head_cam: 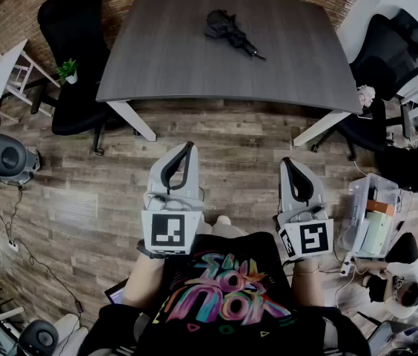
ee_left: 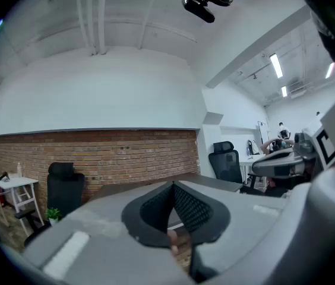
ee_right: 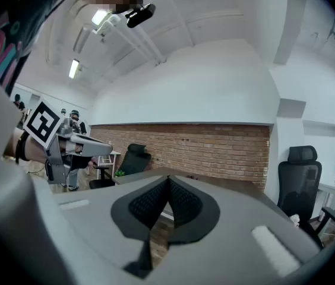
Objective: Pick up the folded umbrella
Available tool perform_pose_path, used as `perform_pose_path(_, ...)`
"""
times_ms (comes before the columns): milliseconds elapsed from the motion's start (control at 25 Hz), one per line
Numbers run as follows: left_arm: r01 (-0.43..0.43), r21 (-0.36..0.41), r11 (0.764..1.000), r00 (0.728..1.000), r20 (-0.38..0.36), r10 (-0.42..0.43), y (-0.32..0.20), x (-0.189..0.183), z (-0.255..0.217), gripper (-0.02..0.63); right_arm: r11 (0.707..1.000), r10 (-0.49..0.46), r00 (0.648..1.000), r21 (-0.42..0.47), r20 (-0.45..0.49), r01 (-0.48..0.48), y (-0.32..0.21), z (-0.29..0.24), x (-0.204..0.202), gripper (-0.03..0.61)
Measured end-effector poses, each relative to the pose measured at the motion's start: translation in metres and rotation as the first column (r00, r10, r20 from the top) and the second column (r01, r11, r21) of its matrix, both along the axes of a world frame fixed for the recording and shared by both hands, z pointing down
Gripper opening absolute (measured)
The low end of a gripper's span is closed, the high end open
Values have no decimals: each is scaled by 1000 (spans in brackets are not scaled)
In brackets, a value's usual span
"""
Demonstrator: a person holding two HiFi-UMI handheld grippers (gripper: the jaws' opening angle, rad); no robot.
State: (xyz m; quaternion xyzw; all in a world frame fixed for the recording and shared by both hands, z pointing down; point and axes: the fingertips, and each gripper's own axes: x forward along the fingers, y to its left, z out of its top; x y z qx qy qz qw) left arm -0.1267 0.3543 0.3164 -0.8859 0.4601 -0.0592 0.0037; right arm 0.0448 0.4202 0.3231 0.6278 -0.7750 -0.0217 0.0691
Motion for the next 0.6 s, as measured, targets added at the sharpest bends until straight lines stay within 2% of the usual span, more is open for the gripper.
perform_pose_path(600,62,27,998,998,32,-63,16,5,3,0,1000,17,1000,25,3,-18,17,4,30,0)
